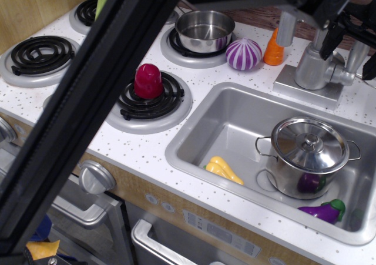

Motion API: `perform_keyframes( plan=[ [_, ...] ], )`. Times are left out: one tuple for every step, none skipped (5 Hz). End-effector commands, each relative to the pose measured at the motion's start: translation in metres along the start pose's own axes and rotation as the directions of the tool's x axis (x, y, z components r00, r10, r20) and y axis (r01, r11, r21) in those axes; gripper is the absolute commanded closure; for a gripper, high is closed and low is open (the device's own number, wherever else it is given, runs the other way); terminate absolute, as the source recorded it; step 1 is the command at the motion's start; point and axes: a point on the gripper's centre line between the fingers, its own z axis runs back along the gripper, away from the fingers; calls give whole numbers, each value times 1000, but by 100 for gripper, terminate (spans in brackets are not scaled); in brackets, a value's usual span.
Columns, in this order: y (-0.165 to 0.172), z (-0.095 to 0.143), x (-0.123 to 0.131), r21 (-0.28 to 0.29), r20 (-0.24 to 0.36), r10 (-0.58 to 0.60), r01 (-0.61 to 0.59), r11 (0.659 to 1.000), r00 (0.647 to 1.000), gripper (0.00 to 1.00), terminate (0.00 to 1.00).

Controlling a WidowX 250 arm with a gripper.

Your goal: Turn lever vertical to front

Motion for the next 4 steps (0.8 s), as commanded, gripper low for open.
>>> perform_keyframes(
  plan=[
    [0, 0, 0, 0, 0, 0, 0, 1000, 1000, 0, 0],
    [0, 5, 3, 13, 53, 3, -4, 1000, 999, 0, 0],
    [-2, 9, 3, 55, 109, 9, -15, 998, 994, 0, 0],
    [-3, 22, 13, 73, 176, 15, -28, 997, 984, 0, 0]
  ],
)
